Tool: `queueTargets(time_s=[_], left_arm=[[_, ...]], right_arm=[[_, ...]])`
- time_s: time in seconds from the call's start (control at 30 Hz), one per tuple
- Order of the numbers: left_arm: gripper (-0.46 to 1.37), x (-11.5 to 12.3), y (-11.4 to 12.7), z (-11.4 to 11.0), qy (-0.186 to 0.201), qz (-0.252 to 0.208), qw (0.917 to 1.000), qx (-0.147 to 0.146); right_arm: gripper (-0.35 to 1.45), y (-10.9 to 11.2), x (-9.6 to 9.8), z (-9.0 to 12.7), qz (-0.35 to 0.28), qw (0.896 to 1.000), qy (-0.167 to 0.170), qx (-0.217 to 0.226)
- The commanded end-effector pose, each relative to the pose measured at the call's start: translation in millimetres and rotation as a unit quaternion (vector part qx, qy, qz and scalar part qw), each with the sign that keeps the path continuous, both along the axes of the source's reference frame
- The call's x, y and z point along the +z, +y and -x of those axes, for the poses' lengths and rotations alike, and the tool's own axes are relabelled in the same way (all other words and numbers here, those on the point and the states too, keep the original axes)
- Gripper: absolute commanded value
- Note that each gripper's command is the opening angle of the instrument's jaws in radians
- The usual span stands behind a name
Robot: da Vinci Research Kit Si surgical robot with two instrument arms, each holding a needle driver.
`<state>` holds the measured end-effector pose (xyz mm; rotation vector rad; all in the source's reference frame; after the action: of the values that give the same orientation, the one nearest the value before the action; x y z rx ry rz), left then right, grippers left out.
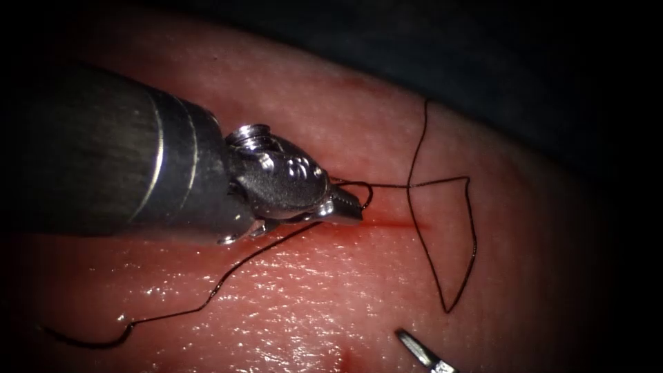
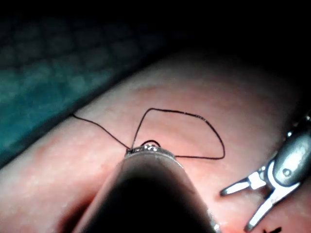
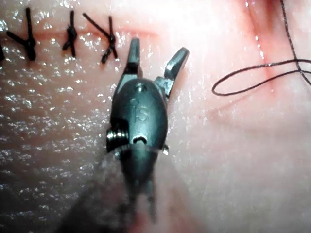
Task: Wound Closure
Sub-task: With the left gripper, grab the suture and pull the needle into frame.
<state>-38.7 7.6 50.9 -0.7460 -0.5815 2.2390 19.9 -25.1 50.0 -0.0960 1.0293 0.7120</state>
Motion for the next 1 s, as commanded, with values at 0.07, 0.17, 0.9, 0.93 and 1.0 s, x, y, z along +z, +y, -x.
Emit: queueTargets(time_s=[0.07, 0.17, 0.9, 0.93, 1.0], left_arm=[[-0.35, 0.7, 0.6, 1.3, -0.017, -0.010, 0.9998, 0.006], [-0.35, 1.4, 1.3, 2.7, -0.026, -0.007, 0.9995, 0.016], [-0.03, 8.0, 11.8, 9.1, -0.083, 0.050, 0.9953, -0.006], [0.02, 8.4, 12.1, 8.8, -0.080, 0.052, 0.9954, -0.006], [0.19, 9.4, 13.1, 7.9, -0.077, 0.063, 0.9950, -0.011]], right_arm=[[0.65, 0.1, 0.2, -0.8, -0.003, 1.000, 0.004, -0.009], [0.65, 0.2, 0.4, -1.4, -0.004, 1.000, 0.013, -0.018], [0.65, 0.2, 1.3, -2.5, -0.001, 1.000, 0.013, -0.020], [0.65, 0.2, 1.3, -2.5, -0.001, 1.000, 0.013, -0.020], [0.65, 0.2, 1.3, -2.7, -0.001, 1.000, 0.013, -0.019]])
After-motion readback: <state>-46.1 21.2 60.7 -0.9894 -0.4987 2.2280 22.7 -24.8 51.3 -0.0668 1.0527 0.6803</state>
